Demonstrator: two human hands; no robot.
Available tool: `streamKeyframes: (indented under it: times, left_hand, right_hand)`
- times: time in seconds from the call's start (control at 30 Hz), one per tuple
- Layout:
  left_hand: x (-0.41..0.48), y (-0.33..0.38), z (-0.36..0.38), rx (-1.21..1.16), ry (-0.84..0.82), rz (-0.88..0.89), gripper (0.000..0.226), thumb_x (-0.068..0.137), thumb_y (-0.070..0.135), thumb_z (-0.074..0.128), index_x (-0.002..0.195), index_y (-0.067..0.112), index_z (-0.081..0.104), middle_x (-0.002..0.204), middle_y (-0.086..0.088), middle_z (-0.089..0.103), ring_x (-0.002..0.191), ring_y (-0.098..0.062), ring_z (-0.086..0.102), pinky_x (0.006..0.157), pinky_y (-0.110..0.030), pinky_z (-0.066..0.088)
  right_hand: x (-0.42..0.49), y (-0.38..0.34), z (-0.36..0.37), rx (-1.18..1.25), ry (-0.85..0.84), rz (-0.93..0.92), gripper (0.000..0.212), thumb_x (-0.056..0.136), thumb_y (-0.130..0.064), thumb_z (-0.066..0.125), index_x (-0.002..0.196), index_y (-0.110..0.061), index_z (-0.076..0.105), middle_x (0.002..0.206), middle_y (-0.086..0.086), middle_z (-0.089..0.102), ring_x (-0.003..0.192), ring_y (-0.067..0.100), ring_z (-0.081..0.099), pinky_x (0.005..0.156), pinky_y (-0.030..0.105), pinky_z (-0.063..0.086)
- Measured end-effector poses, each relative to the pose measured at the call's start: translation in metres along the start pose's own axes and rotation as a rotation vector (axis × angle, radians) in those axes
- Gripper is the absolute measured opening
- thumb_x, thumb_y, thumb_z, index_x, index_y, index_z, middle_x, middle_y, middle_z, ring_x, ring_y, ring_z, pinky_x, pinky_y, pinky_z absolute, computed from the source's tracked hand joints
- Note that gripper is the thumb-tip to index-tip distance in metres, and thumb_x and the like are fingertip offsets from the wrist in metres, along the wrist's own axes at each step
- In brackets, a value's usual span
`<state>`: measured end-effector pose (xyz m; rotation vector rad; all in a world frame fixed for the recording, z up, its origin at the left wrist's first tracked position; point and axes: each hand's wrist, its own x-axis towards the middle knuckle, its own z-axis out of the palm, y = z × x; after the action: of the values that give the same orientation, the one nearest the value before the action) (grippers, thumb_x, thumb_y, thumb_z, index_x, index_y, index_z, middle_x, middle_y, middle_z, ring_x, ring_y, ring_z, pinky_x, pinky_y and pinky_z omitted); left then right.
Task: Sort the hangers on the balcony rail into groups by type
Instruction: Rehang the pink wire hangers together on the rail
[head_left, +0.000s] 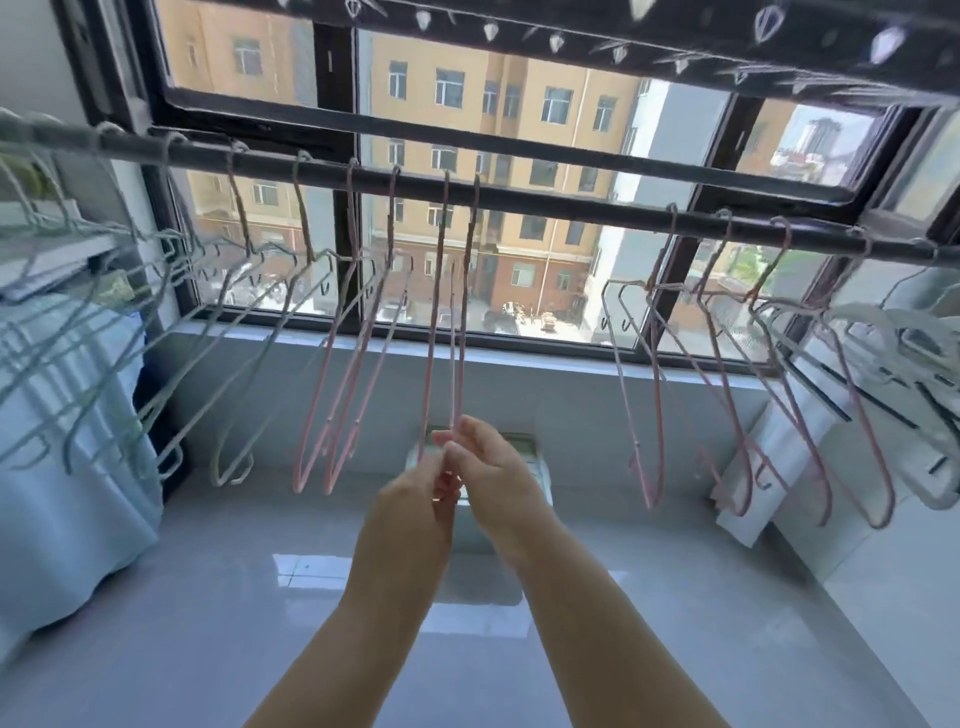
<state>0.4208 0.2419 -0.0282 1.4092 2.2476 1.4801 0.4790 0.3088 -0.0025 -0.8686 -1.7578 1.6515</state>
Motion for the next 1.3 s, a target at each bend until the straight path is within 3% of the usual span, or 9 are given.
streamKeyframes:
  times: [0.07,0.17,0.23,0.3,0.4,0.47,0.63,0.77,1.3]
  left_hand:
    - [0.000,0.001,-0.004,-0.012,-0.006,0.031,0.020,0.090,0.018,0.050,0.102,0.022,0.066,0.083,0.010,0.070,0.076,-0.008,0.065,0.067,-0.017,0.050]
    - [0.004,0.010,-0.003,-0.052,-0.040,0.066,0.019,0.087,0.012,0.051,0.092,0.019,0.068,0.076,0.009,0.069,0.069,-0.006,0.063,0.060,-0.009,0.044]
    - [0.005,0.019,0.002,-0.079,-0.069,0.086,0.019,0.087,0.009,0.051,0.088,0.017,0.068,0.075,0.005,0.069,0.066,-0.007,0.061,0.058,-0.011,0.044]
    - [0.006,0.027,0.009,-0.087,-0.093,0.120,0.017,0.086,0.008,0.051,0.086,0.013,0.068,0.075,0.001,0.070,0.067,-0.013,0.063,0.061,-0.021,0.049]
    - [0.007,0.038,0.021,-0.086,-0.124,0.148,0.015,0.084,0.007,0.052,0.082,0.009,0.066,0.072,-0.003,0.069,0.067,-0.019,0.063,0.061,-0.028,0.048]
    - [0.008,0.046,0.029,-0.084,-0.139,0.154,0.015,0.084,0.009,0.051,0.080,0.011,0.065,0.071,0.000,0.069,0.067,-0.017,0.063,0.060,-0.025,0.047]
    - [0.014,0.064,0.045,-0.076,-0.138,0.184,0.017,0.085,0.009,0.051,0.083,0.016,0.066,0.073,0.005,0.068,0.067,-0.011,0.061,0.058,-0.010,0.041]
    - [0.013,0.071,0.054,-0.083,-0.162,0.180,0.017,0.087,0.011,0.051,0.083,0.018,0.066,0.067,0.014,0.060,0.061,0.000,0.055,0.058,-0.005,0.040]
    - [0.003,0.068,0.074,-0.138,-0.118,0.051,0.018,0.085,0.010,0.055,0.089,0.022,0.069,0.074,0.014,0.068,0.071,0.002,0.063,0.063,-0.006,0.045]
  right_hand:
    - [-0.001,-0.001,0.001,0.109,0.028,-0.028,0.031,0.093,0.000,0.043,0.123,-0.004,0.049,0.101,-0.001,0.064,0.078,0.001,0.059,0.062,0.006,0.046]
    - [-0.008,-0.005,-0.003,0.256,0.080,-0.052,0.024,0.094,0.002,0.040,0.111,-0.007,0.054,0.098,0.003,0.068,0.082,0.007,0.063,0.055,0.012,0.050]
    - [-0.013,-0.008,-0.009,0.310,0.125,-0.070,0.024,0.094,0.001,0.039,0.106,-0.010,0.055,0.095,0.003,0.068,0.085,0.008,0.064,0.051,0.015,0.052]
    - [-0.019,-0.009,-0.018,0.332,0.171,-0.084,0.023,0.095,-0.001,0.040,0.105,-0.012,0.057,0.093,0.002,0.069,0.075,0.003,0.066,0.050,0.016,0.053]
    - [-0.025,-0.010,-0.033,0.341,0.243,-0.092,0.023,0.095,-0.003,0.041,0.107,-0.013,0.058,0.094,0.003,0.071,0.071,0.004,0.067,0.052,0.017,0.054]
    - [-0.026,-0.012,-0.042,0.352,0.284,-0.095,0.024,0.095,-0.002,0.041,0.109,-0.010,0.058,0.095,0.006,0.070,0.080,0.006,0.067,0.055,0.014,0.052]
    - [-0.026,-0.016,-0.066,0.351,0.320,-0.117,0.023,0.094,-0.002,0.043,0.106,-0.012,0.060,0.091,0.005,0.070,0.073,0.002,0.068,0.058,0.012,0.050]
    - [-0.029,-0.013,-0.078,0.345,0.352,-0.097,0.023,0.094,-0.005,0.044,0.107,-0.014,0.060,0.094,0.007,0.071,0.082,0.007,0.068,0.061,0.014,0.051]
    - [-0.026,0.002,-0.090,0.283,0.280,-0.035,0.025,0.094,-0.008,0.046,0.117,-0.010,0.056,0.091,0.004,0.071,0.072,0.003,0.066,0.061,0.013,0.051]
